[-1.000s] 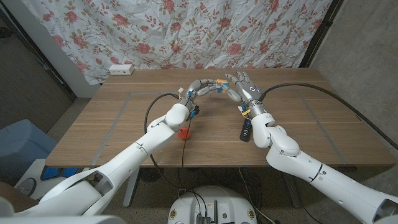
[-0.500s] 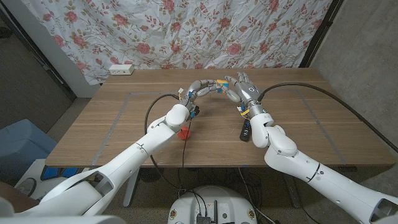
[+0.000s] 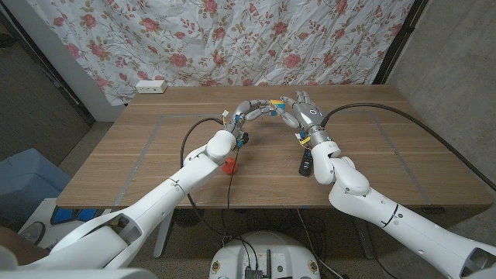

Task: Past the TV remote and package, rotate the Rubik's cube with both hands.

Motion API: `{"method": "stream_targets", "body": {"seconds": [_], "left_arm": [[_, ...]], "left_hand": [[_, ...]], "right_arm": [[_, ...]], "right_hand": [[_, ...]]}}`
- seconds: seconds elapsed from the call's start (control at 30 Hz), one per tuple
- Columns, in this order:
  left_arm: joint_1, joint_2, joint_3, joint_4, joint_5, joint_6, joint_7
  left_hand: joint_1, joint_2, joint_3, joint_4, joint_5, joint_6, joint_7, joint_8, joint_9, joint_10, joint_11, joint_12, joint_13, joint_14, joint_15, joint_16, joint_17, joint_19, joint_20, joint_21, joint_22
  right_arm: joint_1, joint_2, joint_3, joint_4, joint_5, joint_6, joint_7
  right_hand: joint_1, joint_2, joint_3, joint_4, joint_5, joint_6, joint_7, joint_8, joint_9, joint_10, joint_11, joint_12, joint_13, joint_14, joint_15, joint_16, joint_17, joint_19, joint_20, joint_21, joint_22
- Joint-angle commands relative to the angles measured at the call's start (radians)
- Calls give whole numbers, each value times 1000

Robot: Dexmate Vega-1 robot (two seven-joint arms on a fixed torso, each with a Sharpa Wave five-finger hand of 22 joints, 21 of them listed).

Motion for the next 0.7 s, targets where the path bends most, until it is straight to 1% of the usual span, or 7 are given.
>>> {"method": "stream_targets", "body": {"seconds": [0.03, 0.13, 0.3, 0.7], "left_arm": [[2, -5, 0, 5, -4, -4, 3], [2, -4, 0, 5, -4, -5, 3], [3, -4, 0, 6, -4, -8, 3], [3, -5, -1, 12, -9, -13, 0]], "left_hand": [[1, 9, -4, 1, 10, 7, 5, 4, 4, -2, -4, 6, 1, -2, -78, 2, 1, -2, -1, -2, 5], [0, 9, -5, 1, 10, 7, 5, 4, 4, -2, -4, 6, 1, -1, -78, 2, 1, -2, -3, -3, 5], [0, 10, -5, 1, 10, 8, 5, 4, 4, -2, -3, 6, 1, -1, -76, 2, 1, -2, -2, -3, 5], [-1, 12, -6, 1, 10, 12, 7, 3, 4, 0, -6, 7, 2, 0, -78, 2, 1, -3, -3, -3, 5]], "right_arm": [[-7, -3, 0, -5, -1, -4, 8], [-8, -5, 0, -4, 1, -2, 10], [-10, -4, 1, -6, 3, -5, 11], [-11, 0, -1, -11, -4, -14, 7]], "right_hand": [[-7, 28, 1, 4, 6, 31, 1, 14, 3, -3, -7, 8, 3, -3, -2, 8, 5, -8, -2, 6, 4], [-7, 27, 0, 5, 6, 41, 0, 16, 3, -4, -12, 8, 3, -4, -2, 8, 5, -8, -3, 7, 4], [-7, 27, -1, 7, 7, 63, 3, 20, 4, -5, -13, 9, 3, -4, -3, 9, 5, -7, -4, 7, 4], [-4, 27, 0, 10, 8, 93, 4, 22, 6, -8, -14, 10, 4, -2, -5, 12, 4, -4, -8, 10, 4]]}}
